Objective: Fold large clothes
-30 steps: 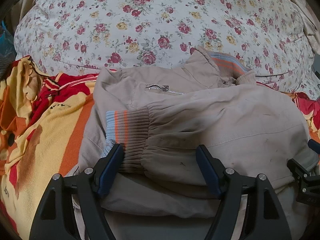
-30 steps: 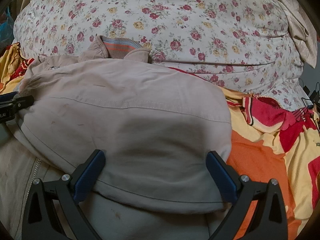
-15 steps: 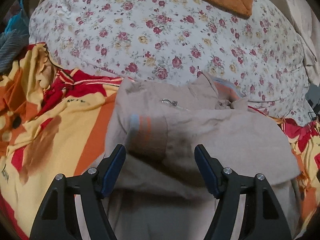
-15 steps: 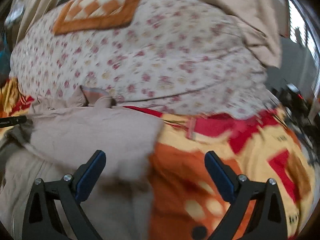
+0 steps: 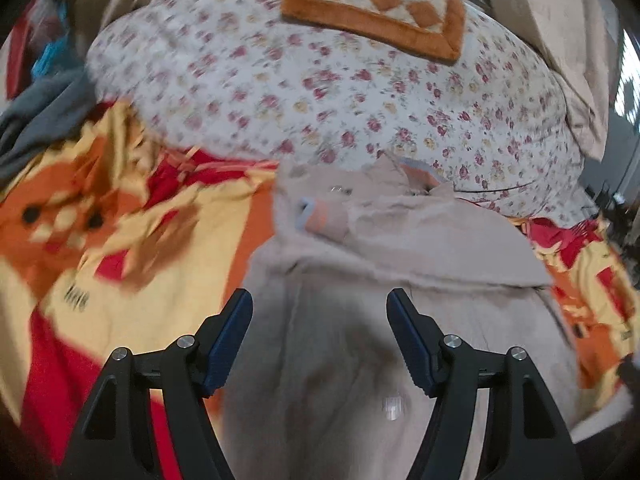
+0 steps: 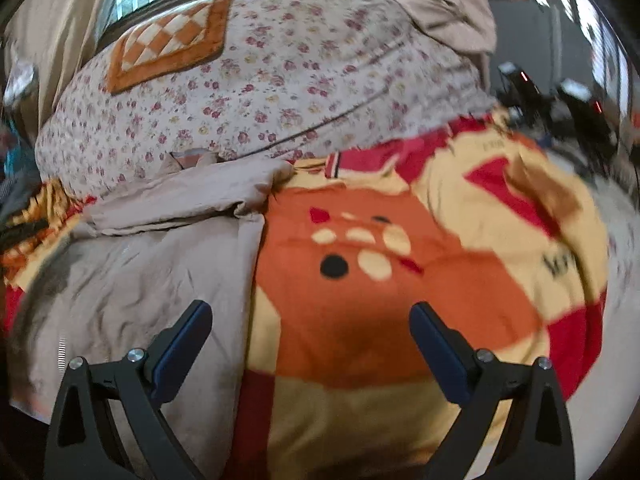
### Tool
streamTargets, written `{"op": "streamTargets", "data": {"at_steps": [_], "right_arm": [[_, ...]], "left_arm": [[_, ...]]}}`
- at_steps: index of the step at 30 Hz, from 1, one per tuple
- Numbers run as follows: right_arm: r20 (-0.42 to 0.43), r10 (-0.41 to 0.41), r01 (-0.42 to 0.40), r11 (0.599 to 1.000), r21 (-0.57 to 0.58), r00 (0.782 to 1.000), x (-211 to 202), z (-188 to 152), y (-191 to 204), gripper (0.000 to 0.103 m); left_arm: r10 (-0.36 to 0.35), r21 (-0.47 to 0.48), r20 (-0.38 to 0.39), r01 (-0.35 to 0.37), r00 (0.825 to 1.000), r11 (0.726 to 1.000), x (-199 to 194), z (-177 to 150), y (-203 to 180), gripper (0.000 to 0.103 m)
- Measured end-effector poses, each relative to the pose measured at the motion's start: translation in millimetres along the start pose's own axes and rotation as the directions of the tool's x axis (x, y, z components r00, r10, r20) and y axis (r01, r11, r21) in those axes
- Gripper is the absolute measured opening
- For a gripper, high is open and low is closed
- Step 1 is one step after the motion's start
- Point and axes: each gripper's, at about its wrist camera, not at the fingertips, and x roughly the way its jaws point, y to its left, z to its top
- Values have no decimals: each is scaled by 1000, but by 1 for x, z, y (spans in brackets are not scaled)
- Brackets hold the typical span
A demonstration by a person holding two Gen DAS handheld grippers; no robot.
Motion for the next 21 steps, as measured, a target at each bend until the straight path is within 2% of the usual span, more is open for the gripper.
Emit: {"op": "streamTargets", "data": {"at_steps": [4, 6, 9, 13, 14, 19, 21], "right_arm": [[-31, 107, -103, 988, 114, 994, -10, -20, -16, 100], [-68, 149, -137, 979, 150, 987, -10, -33, -16, 99], [-130, 164, -142, 976, 163, 978, -7, -55, -11, 96], [-194, 240, -226, 970, 89, 951, 9, -67, 11, 86], [-227, 267, -257, 964, 72, 937, 15, -71, 19, 84], [-340, 306, -320, 947, 15, 889, 39, -80, 44, 76], [-368, 299, -321, 947, 0, 880, 44, -83, 50, 76]], "left_arm": [[9, 51, -39, -8, 999, 999, -37, -26, 14, 59], [3, 36, -83, 0, 997, 999, -45, -46, 23, 59], [12, -20, -133, -15, 991, 1000, -48, -78, 35, 59], [23, -74, -150, -34, 988, 997, -48, -112, 42, 58], [29, -80, -150, -42, 988, 996, -48, -117, 44, 57], [58, -116, -115, -71, 992, 991, -58, -123, 60, 45], [59, -134, -102, -73, 993, 988, -62, -124, 67, 41]]}}
